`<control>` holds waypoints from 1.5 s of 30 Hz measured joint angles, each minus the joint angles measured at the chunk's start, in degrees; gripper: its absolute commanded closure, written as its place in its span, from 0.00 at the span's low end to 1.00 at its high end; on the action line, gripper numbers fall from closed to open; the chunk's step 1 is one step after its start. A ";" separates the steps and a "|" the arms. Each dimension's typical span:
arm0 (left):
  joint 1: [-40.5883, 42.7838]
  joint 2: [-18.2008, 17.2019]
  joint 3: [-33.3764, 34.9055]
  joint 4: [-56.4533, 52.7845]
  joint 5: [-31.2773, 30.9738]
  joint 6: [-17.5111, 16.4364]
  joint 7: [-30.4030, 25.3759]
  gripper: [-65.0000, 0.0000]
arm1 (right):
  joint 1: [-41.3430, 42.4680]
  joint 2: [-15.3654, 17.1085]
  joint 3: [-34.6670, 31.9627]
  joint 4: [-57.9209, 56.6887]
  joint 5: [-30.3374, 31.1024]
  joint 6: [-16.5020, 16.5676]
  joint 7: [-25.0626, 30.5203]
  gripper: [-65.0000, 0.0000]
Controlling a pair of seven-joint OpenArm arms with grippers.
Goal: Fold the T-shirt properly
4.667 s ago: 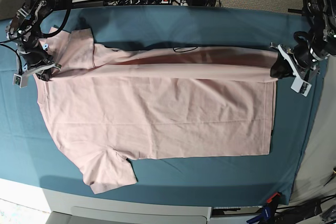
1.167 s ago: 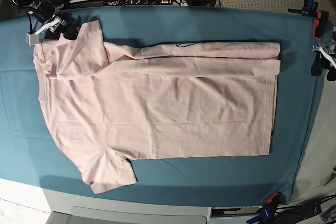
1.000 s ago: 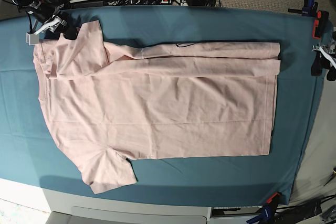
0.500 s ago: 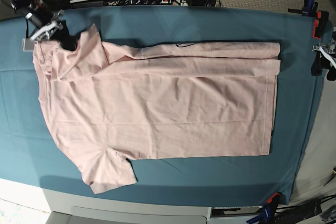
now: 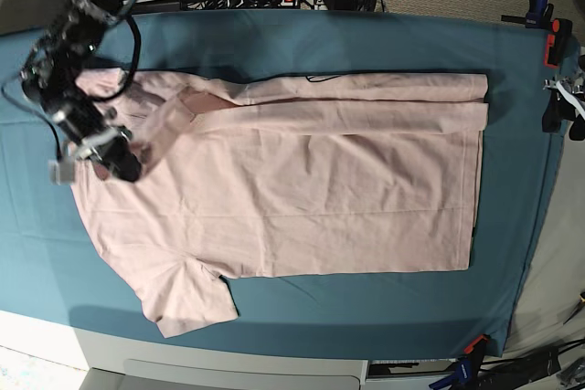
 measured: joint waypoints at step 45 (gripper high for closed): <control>2.05 0.00 0.00 0.02 -1.53 -1.53 0.72 0.47 | -14.29 9.68 27.08 -22.75 11.89 -5.20 -8.04 0.62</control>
